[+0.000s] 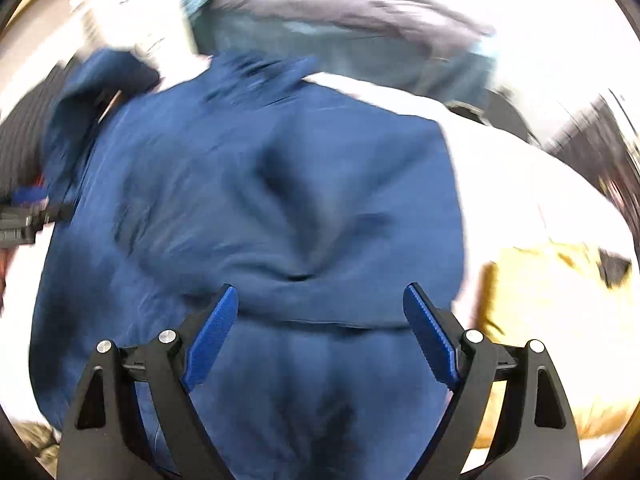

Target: Fold large clothes

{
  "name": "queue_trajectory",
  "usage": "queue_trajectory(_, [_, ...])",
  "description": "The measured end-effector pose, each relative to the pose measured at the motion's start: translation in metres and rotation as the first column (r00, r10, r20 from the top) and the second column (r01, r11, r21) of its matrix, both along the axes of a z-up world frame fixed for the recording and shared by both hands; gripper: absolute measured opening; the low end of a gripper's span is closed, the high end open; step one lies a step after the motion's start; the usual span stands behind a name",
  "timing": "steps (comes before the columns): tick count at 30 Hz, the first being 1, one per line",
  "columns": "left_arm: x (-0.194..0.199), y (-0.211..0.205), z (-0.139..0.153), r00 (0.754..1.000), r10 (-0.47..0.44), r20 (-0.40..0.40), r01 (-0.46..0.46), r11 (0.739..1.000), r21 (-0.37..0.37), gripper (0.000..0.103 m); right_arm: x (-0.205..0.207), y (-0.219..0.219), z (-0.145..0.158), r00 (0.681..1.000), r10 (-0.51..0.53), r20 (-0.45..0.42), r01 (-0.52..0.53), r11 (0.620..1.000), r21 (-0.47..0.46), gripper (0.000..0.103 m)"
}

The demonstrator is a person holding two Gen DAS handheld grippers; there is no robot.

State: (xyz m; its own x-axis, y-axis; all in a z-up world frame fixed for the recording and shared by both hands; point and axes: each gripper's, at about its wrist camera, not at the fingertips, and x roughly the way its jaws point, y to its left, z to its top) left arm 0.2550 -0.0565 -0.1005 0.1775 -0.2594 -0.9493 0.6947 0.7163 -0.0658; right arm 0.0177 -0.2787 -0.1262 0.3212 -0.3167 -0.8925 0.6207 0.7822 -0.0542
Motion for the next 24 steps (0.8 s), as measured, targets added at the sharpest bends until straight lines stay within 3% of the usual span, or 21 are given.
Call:
queue_trajectory(5, [0.007, -0.011, -0.019, 0.994, 0.053, -0.092, -0.055, 0.998, -0.02, 0.095, -0.05, -0.054, 0.005, 0.97, -0.239, 0.041, 0.237, 0.97, 0.052, 0.084])
queue_trajectory(8, [0.009, -0.02, -0.029, 0.992, 0.067, -0.111, -0.069, 0.998, -0.012, 0.092, -0.063, -0.077, 0.0, 0.949, -0.305, 0.074, 0.293, 0.946, 0.141, 0.084])
queue_trajectory(12, [0.013, -0.041, -0.042, 0.98, 0.067, -0.186, -0.074, 0.997, -0.031, 0.086, -0.054, -0.095, -0.021, 0.949, -0.305, 0.082, 0.277, 0.93, 0.243, 0.084])
queue_trajectory(14, [0.008, -0.064, -0.058, 0.969, 0.014, -0.245, -0.017, 1.0, -0.012, 0.086, -0.04, -0.099, -0.037, 0.954, -0.295, 0.054, 0.273, 0.929, 0.251, 0.084])
queue_trajectory(16, [-0.001, -0.085, -0.072, 0.968, -0.04, -0.247, 0.049, 0.998, 0.03, 0.085, -0.032, -0.102, -0.05, 0.957, -0.289, 0.023, 0.271, 0.923, 0.274, 0.084])
queue_trajectory(18, [-0.012, -0.103, -0.078, 0.972, -0.093, -0.215, 0.109, 0.992, 0.063, 0.071, -0.024, -0.102, -0.058, 0.956, -0.292, -0.005, 0.282, 0.919, 0.275, 0.084])
queue_trajectory(19, [-0.014, -0.107, -0.078, 0.974, -0.106, -0.199, 0.122, 0.99, 0.071, 0.057, -0.02, -0.101, -0.059, 0.958, -0.286, -0.002, 0.276, 0.921, 0.277, 0.084])
queue_trajectory(20, [-0.016, -0.11, -0.075, 0.976, -0.116, -0.182, 0.131, 0.989, 0.071, 0.036, -0.016, -0.099, -0.06, 0.962, -0.275, -0.004, 0.265, 0.925, 0.273, 0.084])
queue_trajectory(21, [-0.016, -0.112, -0.07, 0.977, -0.126, -0.175, 0.138, 0.989, 0.058, 0.026, -0.013, -0.096, -0.062, 0.965, -0.263, -0.015, 0.257, 0.929, 0.264, 0.084])
queue_trajectory(22, [-0.015, -0.113, -0.057, 0.978, -0.132, -0.161, 0.137, 0.99, 0.023, 0.022, -0.011, -0.094, -0.062, 0.967, -0.251, -0.027, 0.25, 0.935, 0.253, 0.084])
queue_trajectory(24, [-0.014, -0.11, -0.026, 0.99, -0.128, -0.054, 0.126, 0.992, -0.028, 0.021, -0.009, -0.087, -0.062, 0.976, -0.214, -0.047, 0.219, 0.95, 0.225, 0.084])
